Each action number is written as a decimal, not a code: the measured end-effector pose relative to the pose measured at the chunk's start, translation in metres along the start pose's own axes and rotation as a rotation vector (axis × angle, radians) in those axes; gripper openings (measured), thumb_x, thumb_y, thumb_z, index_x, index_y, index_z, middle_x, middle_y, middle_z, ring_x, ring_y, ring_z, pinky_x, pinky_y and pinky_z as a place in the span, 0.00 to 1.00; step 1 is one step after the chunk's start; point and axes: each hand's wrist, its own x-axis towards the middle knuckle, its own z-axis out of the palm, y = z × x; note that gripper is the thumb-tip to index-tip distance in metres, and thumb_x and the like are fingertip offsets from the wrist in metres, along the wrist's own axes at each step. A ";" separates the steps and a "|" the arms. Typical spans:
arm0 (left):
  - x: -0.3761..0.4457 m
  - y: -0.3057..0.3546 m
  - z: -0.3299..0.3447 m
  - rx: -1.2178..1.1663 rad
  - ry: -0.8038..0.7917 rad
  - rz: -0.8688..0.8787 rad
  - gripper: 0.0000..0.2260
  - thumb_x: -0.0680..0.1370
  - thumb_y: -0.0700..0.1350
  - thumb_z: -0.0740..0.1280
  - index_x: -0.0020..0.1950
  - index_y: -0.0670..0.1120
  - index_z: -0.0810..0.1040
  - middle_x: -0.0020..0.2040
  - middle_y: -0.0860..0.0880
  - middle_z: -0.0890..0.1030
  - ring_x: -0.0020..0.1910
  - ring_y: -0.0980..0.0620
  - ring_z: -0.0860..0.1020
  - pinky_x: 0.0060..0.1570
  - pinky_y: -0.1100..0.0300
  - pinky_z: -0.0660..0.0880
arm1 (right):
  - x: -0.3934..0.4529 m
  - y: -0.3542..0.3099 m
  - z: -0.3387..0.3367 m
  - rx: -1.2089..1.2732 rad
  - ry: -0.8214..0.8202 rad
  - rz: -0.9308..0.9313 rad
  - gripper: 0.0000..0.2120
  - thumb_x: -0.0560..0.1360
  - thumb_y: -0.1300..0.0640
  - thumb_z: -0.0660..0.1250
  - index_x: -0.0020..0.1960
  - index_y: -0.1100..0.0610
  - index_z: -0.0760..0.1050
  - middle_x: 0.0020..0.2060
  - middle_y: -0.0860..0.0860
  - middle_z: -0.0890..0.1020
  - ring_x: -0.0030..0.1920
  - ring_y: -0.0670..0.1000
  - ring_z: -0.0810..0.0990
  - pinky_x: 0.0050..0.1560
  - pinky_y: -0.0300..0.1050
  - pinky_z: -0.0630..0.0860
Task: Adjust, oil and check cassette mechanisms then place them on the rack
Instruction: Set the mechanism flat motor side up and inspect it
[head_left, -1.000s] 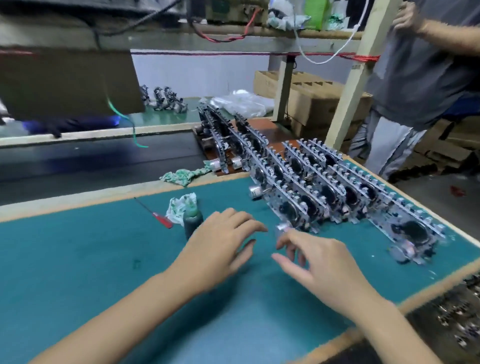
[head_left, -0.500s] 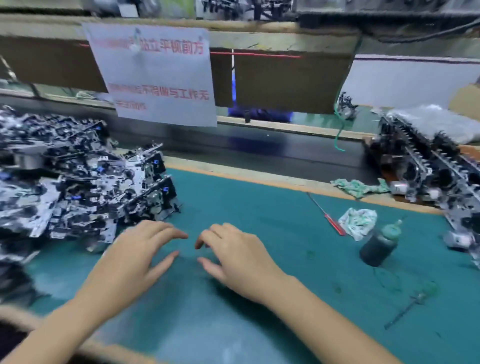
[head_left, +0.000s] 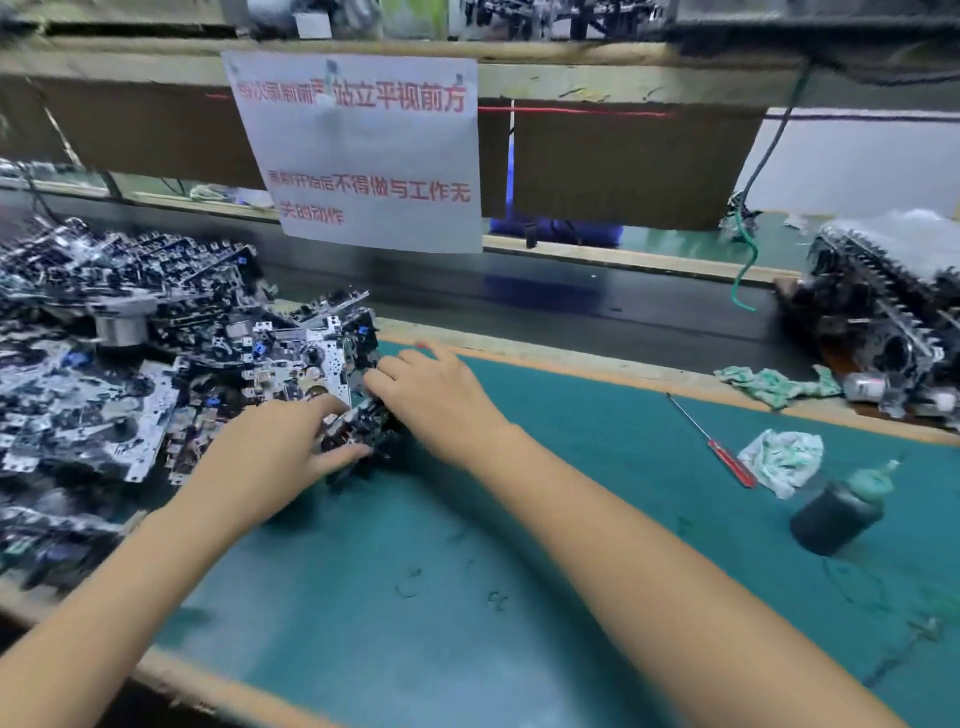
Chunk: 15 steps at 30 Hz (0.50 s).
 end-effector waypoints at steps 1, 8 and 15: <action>-0.001 0.002 0.000 -0.044 0.010 0.034 0.22 0.72 0.62 0.68 0.61 0.51 0.76 0.40 0.52 0.81 0.43 0.47 0.79 0.42 0.56 0.72 | -0.008 0.004 -0.007 -0.026 0.038 -0.020 0.16 0.73 0.61 0.52 0.50 0.47 0.75 0.45 0.44 0.80 0.49 0.46 0.78 0.60 0.41 0.69; -0.020 0.061 -0.006 -0.039 0.173 0.473 0.18 0.63 0.51 0.80 0.46 0.46 0.79 0.37 0.52 0.78 0.33 0.49 0.80 0.28 0.59 0.73 | -0.101 0.026 -0.038 0.063 0.071 0.032 0.11 0.64 0.53 0.76 0.39 0.53 0.75 0.35 0.48 0.77 0.35 0.50 0.76 0.32 0.43 0.72; -0.030 0.155 0.014 -0.139 0.382 0.762 0.09 0.61 0.42 0.77 0.34 0.43 0.78 0.30 0.48 0.74 0.26 0.47 0.73 0.23 0.60 0.69 | -0.214 0.048 -0.060 0.046 0.128 0.239 0.11 0.65 0.66 0.74 0.36 0.58 0.73 0.33 0.52 0.74 0.32 0.54 0.70 0.29 0.47 0.69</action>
